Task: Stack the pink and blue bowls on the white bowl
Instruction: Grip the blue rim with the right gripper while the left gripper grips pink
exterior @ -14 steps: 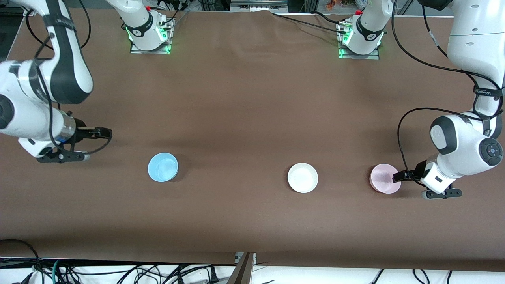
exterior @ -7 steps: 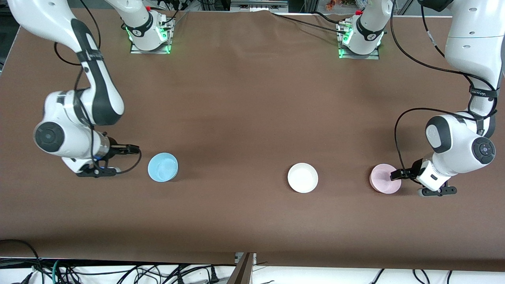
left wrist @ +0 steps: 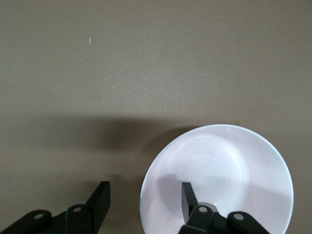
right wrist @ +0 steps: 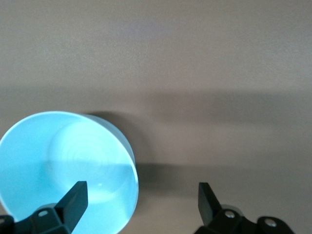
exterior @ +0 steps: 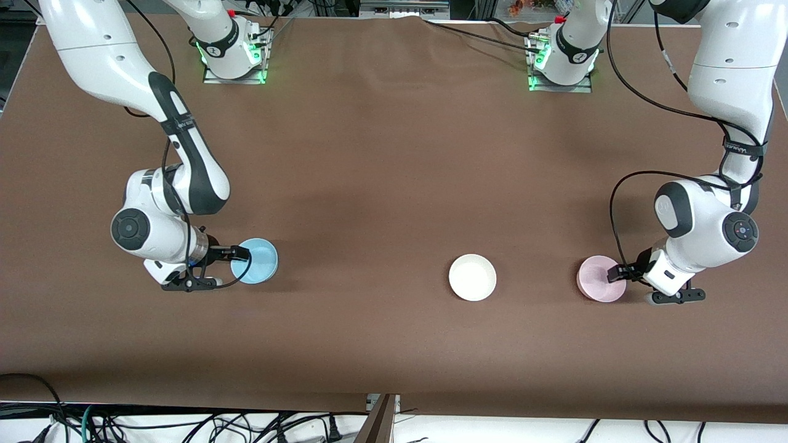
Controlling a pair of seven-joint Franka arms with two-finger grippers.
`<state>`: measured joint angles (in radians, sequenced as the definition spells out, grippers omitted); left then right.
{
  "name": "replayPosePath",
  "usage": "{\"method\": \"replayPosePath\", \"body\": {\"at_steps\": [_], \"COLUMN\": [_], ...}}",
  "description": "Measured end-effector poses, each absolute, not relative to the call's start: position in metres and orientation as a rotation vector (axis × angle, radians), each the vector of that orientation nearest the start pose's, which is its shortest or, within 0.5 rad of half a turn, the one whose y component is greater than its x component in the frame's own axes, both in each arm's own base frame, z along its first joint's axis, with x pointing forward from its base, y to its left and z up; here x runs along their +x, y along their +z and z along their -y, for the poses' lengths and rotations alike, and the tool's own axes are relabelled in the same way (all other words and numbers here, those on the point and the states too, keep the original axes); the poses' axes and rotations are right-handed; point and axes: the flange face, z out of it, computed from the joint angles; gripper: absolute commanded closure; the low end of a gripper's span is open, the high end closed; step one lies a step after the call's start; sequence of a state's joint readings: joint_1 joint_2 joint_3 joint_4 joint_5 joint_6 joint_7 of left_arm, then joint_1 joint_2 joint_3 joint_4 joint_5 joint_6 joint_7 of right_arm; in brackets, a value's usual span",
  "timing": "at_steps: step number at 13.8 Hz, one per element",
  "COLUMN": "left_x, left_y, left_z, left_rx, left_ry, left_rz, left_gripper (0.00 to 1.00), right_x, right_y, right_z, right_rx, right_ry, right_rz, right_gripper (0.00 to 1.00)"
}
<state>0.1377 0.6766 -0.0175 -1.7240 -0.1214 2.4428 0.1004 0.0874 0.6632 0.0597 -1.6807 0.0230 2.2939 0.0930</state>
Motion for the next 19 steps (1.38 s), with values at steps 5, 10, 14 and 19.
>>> {"method": "replayPosePath", "body": {"at_steps": [5,10,14,19], "left_x": [0.67,0.671,0.671,0.67], "left_y": [0.197,0.201,0.209,0.212], "left_z": [-0.082,-0.082,-0.082,-0.081], "left_rx": [-3.221,-3.22,-3.221,-3.224], "left_ry": [-0.085,-0.093,-0.093,-0.078], "left_rz": [0.186,0.185,0.183,0.182], "left_gripper": [0.49,0.49,0.5,0.53], "right_x": [0.671,0.672,0.671,0.671], "right_y": [0.207,0.208,0.21,0.213], "right_z": [-0.095,-0.097,-0.104,-0.111], "right_rx": [-3.091,-3.09,-3.09,-3.087], "right_ry": [0.061,0.066,0.075,0.078], "right_rz": [0.037,0.004,0.015,0.029], "right_gripper": [0.59,0.88,1.0,1.0]}}
